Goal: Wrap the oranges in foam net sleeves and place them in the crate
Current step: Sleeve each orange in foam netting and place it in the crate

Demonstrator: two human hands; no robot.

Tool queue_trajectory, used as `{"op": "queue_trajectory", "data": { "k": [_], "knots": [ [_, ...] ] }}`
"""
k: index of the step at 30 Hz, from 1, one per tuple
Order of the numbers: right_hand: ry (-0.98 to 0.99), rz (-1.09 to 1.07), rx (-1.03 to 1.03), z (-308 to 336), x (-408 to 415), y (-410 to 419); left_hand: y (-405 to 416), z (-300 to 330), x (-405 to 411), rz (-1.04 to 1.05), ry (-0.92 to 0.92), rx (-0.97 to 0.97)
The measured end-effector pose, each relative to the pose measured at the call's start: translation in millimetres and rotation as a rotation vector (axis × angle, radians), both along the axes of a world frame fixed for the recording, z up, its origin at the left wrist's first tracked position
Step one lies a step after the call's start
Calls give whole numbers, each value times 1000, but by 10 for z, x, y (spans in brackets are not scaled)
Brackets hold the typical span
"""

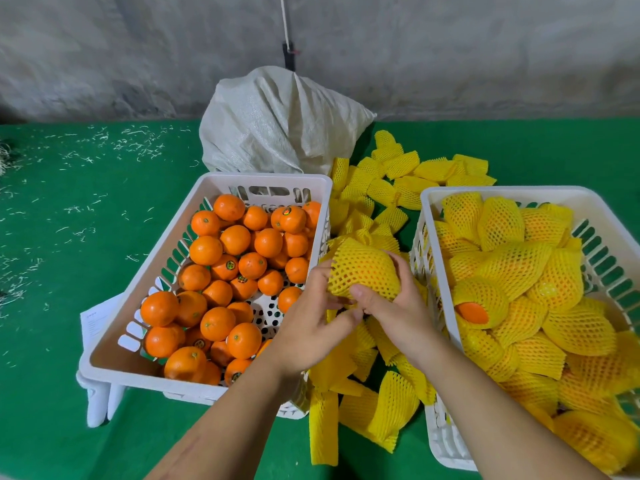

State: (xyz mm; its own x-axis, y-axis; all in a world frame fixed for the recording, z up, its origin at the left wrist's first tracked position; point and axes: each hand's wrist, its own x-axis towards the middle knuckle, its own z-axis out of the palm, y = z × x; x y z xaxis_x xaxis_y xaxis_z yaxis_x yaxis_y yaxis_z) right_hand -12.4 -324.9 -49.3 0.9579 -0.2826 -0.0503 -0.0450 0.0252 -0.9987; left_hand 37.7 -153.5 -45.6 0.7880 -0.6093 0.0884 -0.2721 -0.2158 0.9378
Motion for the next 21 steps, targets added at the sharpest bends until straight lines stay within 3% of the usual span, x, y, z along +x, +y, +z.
{"op": "queue_trajectory", "data": {
  "k": [2, 5, 8, 12, 15, 19, 21],
  "knots": [
    [-32, 15, -24, 49, -32, 17, -8, 72, -22, 56, 131, -115],
    [-123, 105, -238, 73, -164, 72, -31, 169, -10, 146, 231, -196],
    [-241, -80, -454, 46, -210, 37, -76, 265, 3, 98, 289, -183],
    [-307, -198, -533, 11, -160, -36, -181, 255, -67, 136, 445, -249],
    [-285, -246, -360, 84, -179, -30, -269, 194, -151, 191, 503, -293],
    [-64, -228, 69, 208, -309, 237, -495, 89, -359, 345, 302, -295],
    [7, -342, 248, 180, -381, 342, -623, 55, -436, 377, 185, -338]
  ]
}}
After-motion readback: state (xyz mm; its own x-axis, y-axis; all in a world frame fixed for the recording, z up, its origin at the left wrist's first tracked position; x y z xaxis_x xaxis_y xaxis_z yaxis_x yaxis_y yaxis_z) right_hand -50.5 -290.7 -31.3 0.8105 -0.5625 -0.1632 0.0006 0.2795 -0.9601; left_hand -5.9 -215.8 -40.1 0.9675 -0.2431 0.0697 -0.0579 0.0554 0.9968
